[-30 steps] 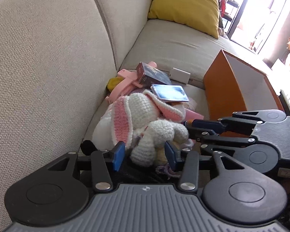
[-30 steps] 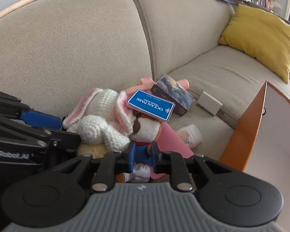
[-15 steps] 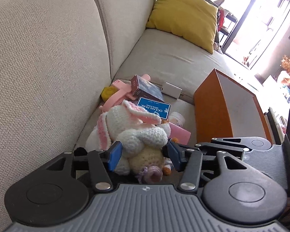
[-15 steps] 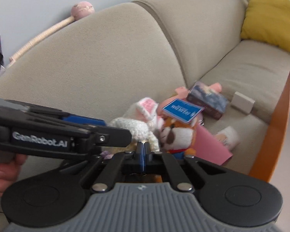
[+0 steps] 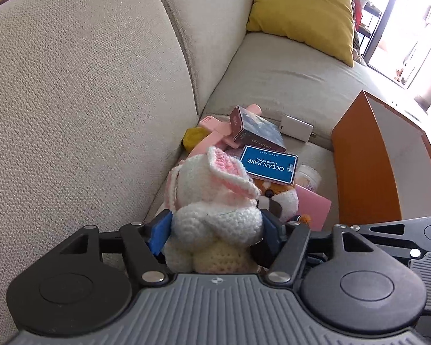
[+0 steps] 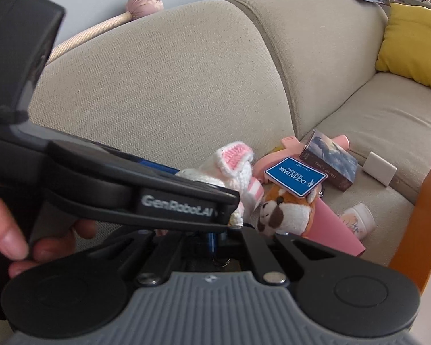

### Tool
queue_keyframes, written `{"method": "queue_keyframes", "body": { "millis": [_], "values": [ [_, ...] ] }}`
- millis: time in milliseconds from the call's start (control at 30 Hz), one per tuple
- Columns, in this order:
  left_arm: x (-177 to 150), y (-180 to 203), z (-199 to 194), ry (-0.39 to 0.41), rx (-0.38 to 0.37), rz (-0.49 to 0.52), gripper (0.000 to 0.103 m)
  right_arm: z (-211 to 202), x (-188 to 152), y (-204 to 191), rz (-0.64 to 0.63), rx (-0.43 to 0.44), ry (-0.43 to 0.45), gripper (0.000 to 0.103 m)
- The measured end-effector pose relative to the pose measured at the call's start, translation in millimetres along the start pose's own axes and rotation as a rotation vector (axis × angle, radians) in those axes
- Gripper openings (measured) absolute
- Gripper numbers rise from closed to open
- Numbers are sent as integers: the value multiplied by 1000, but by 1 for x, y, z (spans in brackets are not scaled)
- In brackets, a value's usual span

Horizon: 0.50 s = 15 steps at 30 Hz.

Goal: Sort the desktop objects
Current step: 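Close the left gripper on the crocheted bunny while the right gripper grasps the red-panda plush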

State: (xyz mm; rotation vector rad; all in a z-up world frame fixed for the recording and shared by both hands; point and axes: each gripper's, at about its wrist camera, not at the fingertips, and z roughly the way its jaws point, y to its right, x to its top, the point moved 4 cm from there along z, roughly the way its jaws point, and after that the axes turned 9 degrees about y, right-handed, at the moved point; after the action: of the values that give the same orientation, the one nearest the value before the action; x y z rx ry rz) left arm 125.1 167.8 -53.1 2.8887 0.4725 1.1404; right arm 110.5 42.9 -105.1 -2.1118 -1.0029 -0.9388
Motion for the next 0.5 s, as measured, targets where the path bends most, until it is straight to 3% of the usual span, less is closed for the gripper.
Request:
{"method": "queue_keyframes", "body": {
  "millis": [133, 233, 367, 500],
  "values": [
    [-3, -5, -2, 9, -14, -6, 75, -4, -4, 10, -19, -53, -29, 16],
    [-4, -11, -6, 13, -25, -29, 74, -3, -5, 24, -12, -120, -40, 21],
    [-4, -18, -11, 19, -37, -43, 74, -1, -3, 34, 15, -154, -43, 45],
    [-5, -29, -16, 31, -58, -71, 74, 5, -2, 37, 16, -168, -66, 45]
  ]
}}
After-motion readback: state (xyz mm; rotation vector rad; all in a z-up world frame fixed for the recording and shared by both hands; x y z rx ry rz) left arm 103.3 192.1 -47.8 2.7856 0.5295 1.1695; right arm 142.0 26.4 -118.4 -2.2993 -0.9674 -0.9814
